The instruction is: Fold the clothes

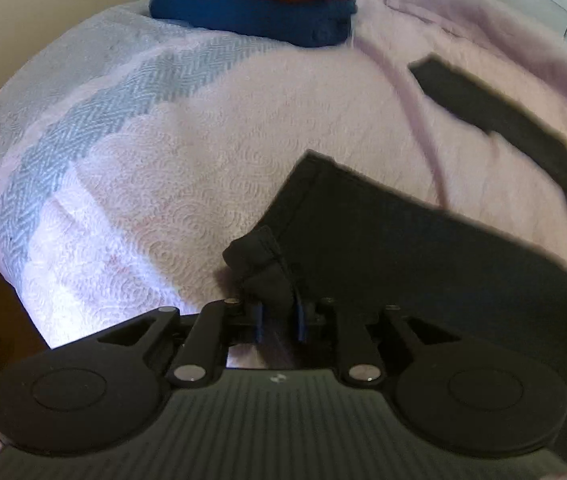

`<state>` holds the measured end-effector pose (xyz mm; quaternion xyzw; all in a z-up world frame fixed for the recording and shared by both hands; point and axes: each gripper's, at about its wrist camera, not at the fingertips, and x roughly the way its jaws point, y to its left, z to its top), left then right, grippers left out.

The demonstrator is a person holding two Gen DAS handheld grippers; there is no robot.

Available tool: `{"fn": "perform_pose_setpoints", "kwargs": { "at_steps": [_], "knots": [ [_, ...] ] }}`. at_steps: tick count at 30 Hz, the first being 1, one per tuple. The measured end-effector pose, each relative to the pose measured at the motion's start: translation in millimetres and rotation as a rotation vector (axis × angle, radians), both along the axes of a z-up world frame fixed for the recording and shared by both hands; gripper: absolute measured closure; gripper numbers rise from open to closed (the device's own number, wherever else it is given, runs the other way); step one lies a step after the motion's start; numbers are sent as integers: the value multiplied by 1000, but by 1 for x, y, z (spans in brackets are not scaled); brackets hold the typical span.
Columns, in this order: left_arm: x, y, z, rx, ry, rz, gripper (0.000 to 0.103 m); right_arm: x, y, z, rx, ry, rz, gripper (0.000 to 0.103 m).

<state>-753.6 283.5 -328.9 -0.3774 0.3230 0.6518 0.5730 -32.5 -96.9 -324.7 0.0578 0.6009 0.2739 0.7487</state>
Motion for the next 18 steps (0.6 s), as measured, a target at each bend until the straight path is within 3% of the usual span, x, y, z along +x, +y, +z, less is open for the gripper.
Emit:
{"fn": "perform_pose_setpoints", "kwargs": {
  "at_steps": [1, 3, 8, 11, 18],
  "knots": [
    [1, 0, 3, -8, -2, 15, 88, 2, 1, 3, -12, 9, 8, 82],
    [-1, -1, 15, -24, 3, 35, 83, 2, 11, 22, -79, -41, 82, 53],
    [14, -23, 53, -22, 82, 23, 85, 2, 21, 69, -154, -202, 281, 52],
    [41, -32, 63, 0, 23, -23, 85, 8, 25, 84, -81, -262, 358, 52],
    [129, -17, 49, -18, -115, -172, 84, 62, 90, 49, 170, -171, 478, 53]
  ]
}}
